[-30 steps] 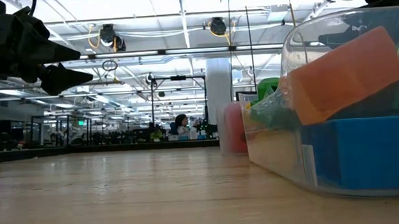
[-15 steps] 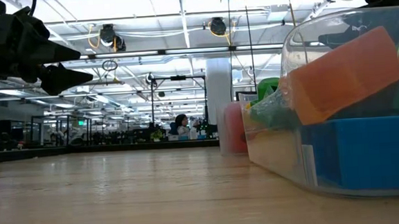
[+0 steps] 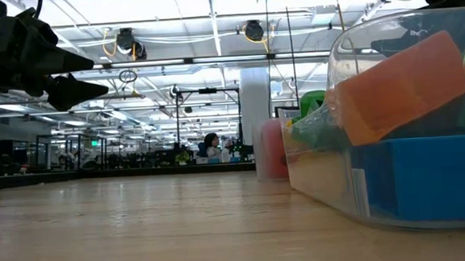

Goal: Pick & Place Toys
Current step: Return to Home Position

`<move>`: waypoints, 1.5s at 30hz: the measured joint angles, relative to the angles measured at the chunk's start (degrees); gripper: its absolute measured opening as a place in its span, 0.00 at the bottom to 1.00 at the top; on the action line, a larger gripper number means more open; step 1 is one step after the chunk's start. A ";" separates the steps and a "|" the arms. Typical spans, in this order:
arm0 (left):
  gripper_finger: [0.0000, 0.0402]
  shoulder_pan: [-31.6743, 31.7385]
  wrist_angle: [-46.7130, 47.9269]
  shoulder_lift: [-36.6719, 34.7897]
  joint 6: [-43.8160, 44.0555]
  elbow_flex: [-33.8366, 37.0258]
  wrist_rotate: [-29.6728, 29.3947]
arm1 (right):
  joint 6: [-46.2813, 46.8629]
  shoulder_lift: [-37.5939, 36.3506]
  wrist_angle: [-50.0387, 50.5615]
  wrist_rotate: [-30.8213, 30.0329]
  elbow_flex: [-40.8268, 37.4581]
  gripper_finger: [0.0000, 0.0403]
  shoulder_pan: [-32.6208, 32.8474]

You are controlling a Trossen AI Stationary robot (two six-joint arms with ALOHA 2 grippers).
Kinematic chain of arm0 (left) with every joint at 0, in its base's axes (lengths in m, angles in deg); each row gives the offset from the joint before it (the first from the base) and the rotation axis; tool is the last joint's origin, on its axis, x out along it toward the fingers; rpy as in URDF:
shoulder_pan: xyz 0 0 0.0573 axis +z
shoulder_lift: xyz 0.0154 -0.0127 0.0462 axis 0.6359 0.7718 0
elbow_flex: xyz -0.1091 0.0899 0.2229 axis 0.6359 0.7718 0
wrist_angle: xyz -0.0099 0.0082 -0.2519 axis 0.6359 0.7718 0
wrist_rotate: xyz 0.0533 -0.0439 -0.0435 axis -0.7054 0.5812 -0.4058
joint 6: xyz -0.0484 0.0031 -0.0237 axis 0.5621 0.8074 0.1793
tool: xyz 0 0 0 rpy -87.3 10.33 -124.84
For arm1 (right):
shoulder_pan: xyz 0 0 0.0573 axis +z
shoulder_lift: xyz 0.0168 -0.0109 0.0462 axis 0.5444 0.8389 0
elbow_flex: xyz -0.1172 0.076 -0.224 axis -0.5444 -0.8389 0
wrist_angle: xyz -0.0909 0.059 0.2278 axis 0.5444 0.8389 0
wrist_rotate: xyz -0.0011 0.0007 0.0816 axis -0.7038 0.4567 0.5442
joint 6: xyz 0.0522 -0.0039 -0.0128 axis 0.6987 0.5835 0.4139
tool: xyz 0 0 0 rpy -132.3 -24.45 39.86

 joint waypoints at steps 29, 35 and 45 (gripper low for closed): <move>0.98 0.00 0.00 0.00 0.01 0.00 0.00 | 0.00 0.00 0.02 0.00 0.00 0.68 0.00; 0.98 0.00 0.02 0.00 0.00 0.00 0.00 | 0.00 0.00 0.01 0.02 0.00 0.68 0.00; 0.98 -0.02 0.01 0.00 0.00 0.00 0.00 | 0.00 0.00 0.02 0.00 0.00 0.68 0.00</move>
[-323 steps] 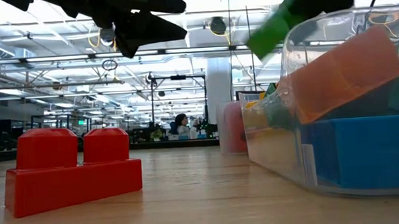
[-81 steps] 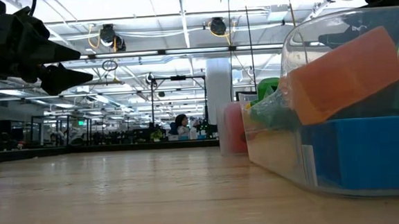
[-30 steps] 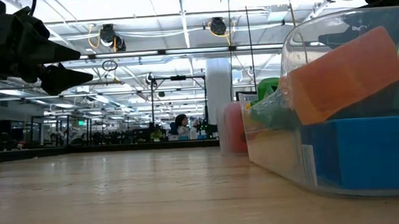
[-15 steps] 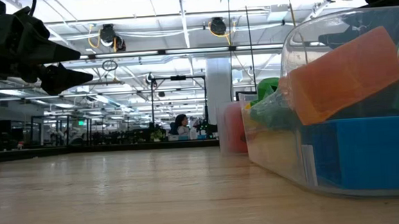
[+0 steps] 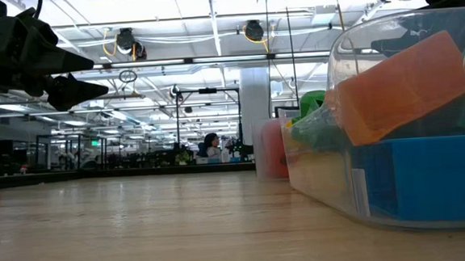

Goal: Pick & Place Toys
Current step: Return to Home Position

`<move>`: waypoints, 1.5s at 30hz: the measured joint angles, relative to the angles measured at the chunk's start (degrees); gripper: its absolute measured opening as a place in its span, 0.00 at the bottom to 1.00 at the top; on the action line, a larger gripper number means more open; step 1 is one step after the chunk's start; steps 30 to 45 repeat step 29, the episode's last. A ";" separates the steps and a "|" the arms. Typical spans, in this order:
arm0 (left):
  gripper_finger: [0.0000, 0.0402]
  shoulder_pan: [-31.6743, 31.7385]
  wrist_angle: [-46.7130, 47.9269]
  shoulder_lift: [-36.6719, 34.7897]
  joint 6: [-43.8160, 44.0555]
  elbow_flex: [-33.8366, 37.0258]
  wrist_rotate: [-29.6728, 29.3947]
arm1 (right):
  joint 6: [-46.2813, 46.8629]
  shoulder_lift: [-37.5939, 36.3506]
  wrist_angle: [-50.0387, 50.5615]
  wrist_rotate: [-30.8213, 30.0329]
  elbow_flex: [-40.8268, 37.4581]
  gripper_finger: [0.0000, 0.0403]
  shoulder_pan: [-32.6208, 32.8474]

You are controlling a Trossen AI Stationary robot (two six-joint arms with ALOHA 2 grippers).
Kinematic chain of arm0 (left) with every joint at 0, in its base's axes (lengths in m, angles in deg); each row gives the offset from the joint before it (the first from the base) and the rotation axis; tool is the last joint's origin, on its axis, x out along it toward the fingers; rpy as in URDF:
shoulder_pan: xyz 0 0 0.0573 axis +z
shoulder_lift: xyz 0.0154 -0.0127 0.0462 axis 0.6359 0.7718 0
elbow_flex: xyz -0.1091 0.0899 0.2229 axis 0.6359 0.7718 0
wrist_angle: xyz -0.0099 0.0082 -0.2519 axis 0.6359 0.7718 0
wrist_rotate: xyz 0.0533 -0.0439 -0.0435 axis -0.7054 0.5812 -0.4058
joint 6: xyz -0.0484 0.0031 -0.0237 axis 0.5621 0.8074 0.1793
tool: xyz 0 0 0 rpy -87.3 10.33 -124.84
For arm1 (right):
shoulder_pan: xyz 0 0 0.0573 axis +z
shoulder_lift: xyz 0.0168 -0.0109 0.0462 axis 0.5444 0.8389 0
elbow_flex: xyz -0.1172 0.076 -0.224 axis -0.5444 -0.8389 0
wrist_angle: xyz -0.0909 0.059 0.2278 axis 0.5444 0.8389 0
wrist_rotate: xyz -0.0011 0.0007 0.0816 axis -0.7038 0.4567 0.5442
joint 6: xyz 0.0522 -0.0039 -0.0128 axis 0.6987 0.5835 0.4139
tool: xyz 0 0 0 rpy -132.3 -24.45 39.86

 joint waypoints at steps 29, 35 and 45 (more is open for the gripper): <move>0.98 0.00 0.01 0.02 0.02 0.00 0.00 | 0.00 0.01 -0.01 0.02 0.00 0.68 0.01; 0.98 0.00 0.01 0.02 0.02 0.00 0.00 | 0.00 0.01 -0.01 0.02 0.00 0.68 0.01; 0.98 0.00 0.01 0.02 0.02 0.00 0.00 | 0.00 0.01 -0.01 0.02 0.00 0.68 0.01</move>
